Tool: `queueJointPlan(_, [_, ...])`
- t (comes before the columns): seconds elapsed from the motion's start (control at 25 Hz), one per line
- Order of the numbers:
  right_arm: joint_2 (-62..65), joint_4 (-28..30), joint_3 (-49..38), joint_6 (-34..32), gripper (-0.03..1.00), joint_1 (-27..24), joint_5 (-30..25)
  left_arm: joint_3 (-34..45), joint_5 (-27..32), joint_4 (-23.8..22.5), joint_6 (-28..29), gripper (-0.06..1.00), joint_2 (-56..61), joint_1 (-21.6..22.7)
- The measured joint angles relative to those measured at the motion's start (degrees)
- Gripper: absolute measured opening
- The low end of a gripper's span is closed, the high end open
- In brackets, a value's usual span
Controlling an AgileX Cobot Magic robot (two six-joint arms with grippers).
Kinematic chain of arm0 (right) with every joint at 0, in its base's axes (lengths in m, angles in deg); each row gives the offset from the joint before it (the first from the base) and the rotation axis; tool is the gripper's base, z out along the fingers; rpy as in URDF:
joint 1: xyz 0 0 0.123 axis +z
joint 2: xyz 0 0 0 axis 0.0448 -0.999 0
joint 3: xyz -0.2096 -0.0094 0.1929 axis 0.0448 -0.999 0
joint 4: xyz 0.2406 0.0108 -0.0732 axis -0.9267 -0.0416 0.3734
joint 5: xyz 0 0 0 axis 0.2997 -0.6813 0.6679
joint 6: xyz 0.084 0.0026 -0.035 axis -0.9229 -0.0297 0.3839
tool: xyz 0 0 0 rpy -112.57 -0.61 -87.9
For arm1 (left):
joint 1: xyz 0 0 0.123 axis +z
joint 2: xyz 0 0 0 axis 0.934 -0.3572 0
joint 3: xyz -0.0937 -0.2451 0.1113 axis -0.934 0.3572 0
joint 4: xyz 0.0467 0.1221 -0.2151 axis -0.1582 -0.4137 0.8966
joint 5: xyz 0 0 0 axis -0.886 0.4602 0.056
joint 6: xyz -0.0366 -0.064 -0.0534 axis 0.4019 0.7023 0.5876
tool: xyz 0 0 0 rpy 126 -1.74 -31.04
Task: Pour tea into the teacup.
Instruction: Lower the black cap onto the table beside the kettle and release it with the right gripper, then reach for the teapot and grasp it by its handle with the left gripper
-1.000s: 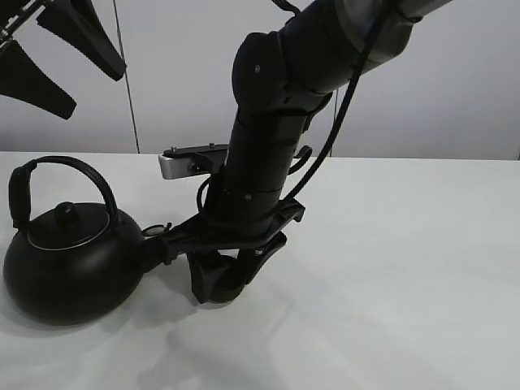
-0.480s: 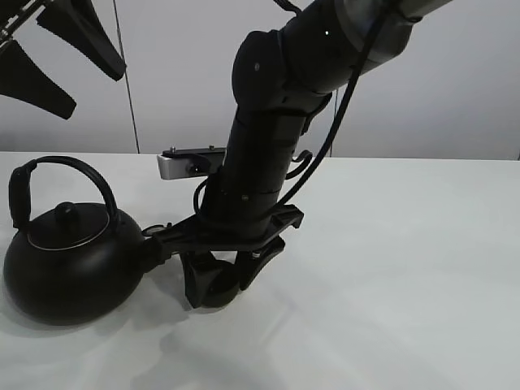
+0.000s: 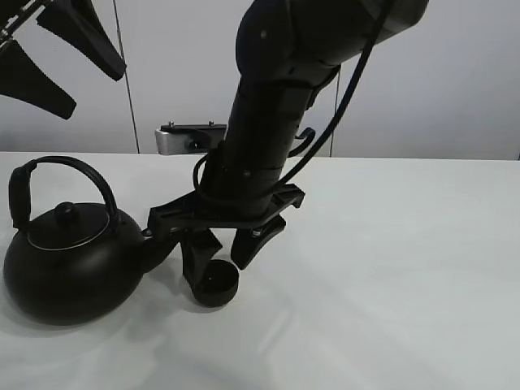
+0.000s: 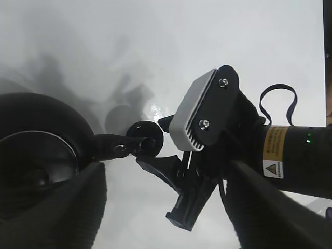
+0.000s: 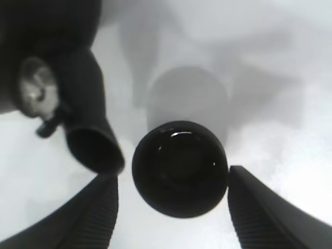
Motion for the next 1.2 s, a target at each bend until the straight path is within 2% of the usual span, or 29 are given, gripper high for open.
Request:
queueJointPlan(0.48, [5.4, 0.3, 0.0, 0.0, 0.42, -0.1, -3.0, 0.0, 0.0, 0.0, 0.0, 0.48, 0.0, 0.0])
queueJointPlan(0.68, [8.4, 0.4, 0.0, -0.3, 0.42, -1.7, -5.4, 0.0, 0.0, 0.0, 0.0, 0.48, 0.0, 0.0])
queueJointPlan(0.96, [12.5, 4.9, 0.0, -3.0, 0.42, -9.0, -8.4, 0.0, -0.1, 0.0, 0.0, 0.48, 0.0, 0.0])
queueJointPlan(1.2, [19.4, 13.0, 0.0, -3.2, 0.42, -20.0, -11.7, 0.0, -0.2, 0.0, 0.0, 0.48, 0.0, 0.0])
